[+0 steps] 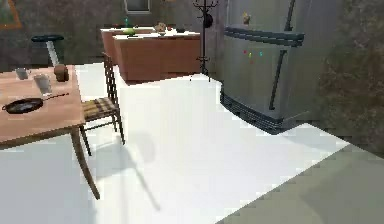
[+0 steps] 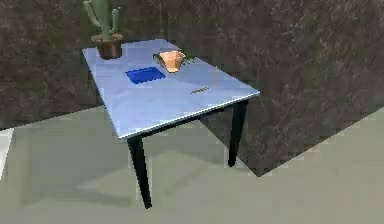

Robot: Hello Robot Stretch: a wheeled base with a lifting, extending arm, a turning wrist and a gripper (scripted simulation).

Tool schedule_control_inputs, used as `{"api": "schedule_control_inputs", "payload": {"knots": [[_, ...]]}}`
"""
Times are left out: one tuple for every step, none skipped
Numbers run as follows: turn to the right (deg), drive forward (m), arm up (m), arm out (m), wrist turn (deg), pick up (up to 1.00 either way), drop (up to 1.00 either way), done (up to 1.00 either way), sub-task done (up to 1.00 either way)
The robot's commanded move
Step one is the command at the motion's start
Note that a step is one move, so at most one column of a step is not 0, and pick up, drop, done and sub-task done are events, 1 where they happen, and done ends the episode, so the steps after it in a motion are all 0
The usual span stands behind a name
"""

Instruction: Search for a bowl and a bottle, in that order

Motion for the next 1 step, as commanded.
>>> {"api": "schedule_control_inputs", "payload": {"knots": [[45.0, 0.00, 0.00, 0.00, 0.0, 0.00, 0.00, 0.00, 0.00]]}}
